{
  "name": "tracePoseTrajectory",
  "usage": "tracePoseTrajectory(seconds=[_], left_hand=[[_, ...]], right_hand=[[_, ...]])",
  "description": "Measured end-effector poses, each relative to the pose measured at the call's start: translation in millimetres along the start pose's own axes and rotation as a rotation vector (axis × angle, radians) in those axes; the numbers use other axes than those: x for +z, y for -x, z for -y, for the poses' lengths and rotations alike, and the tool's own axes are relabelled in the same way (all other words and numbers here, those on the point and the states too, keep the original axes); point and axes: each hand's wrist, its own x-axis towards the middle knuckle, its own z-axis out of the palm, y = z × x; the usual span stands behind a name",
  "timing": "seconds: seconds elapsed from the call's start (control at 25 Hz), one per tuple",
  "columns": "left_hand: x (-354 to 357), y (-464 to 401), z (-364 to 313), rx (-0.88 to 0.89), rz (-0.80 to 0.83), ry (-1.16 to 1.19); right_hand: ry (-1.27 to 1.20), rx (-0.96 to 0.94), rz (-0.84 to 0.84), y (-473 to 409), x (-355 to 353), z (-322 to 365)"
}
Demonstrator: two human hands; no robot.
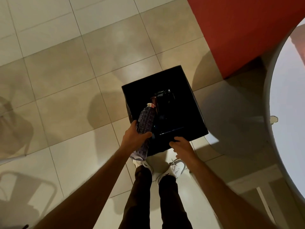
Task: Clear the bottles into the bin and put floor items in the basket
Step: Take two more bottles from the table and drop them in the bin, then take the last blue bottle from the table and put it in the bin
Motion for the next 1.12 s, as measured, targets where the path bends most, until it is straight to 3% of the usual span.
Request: tracePoseTrajectory(seconds=[0.2,0.48,0.6,0.72,0.84,1.12], left_hand=[[28,-5,7,-0.047,0.071,-0.117],[27,12,-14,0.08,0.028,-0.245],[18,41,-45,0.156,-0.001,-0.269],[-2,99,-95,0.254,0.005,-0.274],[-16,143,-130,0.333,-0.003,-0.277],[-52,241,-198,0.56,0.158,-0.306]], right_hand=[[-0.106,-0.02,-0.053,9,-13,-24],[-0.211,-0.04,-0.17,34,-33,-51],[-0.101,-0.161,-0.199,61,-40,-33],[0.032,-0.307,-0.238,125,-57,1],[0.034,-0.316,-0.298,179,-70,25],[0.064,-0.455,-0.473,330,-99,48]])
